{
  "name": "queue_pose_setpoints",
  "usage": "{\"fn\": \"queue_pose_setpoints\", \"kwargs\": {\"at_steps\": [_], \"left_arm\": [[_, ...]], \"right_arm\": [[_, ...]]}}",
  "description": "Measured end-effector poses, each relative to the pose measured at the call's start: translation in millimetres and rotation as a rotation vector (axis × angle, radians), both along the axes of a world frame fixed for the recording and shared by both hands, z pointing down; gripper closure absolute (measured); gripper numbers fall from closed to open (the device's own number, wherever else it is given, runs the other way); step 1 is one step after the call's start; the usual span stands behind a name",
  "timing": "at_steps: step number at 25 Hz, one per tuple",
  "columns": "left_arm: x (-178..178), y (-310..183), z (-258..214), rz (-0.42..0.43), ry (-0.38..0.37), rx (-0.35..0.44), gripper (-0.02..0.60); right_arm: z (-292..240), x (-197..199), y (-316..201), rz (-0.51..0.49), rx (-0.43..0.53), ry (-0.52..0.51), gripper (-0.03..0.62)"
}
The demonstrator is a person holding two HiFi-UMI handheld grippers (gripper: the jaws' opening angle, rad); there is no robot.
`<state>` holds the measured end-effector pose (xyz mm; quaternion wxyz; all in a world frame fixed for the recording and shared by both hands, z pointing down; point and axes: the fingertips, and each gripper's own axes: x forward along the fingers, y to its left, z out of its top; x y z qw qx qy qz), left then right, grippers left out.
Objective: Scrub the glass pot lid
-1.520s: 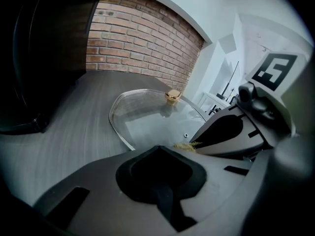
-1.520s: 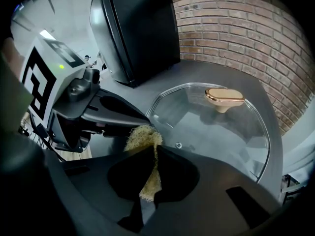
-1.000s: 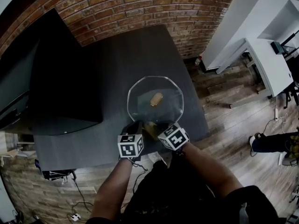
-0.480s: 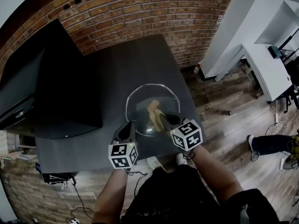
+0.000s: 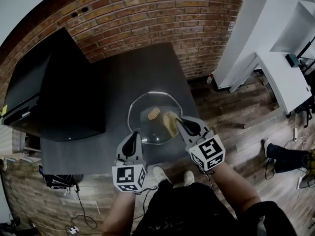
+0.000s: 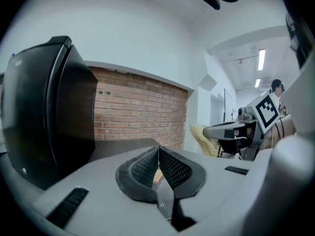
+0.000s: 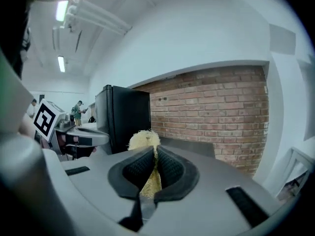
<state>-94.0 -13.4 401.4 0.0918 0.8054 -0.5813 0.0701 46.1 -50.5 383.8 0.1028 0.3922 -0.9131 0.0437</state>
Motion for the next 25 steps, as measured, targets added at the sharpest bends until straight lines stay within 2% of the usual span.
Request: {"fn": "queue_pose_setpoints", "kwargs": {"at_steps": [2, 5, 17, 25], "left_arm": [[10.7, 14.8, -13.3, -0.027, -0.013, 0.057, 0.548], [26.5, 38.3, -23.2, -0.060, -0.019, 0.084, 0.548], [88.7, 106.1, -8.6, -0.120, -0.027, 0.032, 0.548], [109.9, 138.8, -0.8, -0.151, -0.004, 0.009, 0.548]], "right_arm": [[-10.9, 7.5, 14.0, -0.028, 0.066, 0.027, 0.569], [-19.1, 18.2, 35.6, -0.075, 0.085, 0.026, 0.569], [-0.3, 65.0, 95.4, -0.163, -0.003, -0.044, 0.569], [8.7, 78.4, 128.3, -0.206, -0.030, -0.058, 0.569]]}}
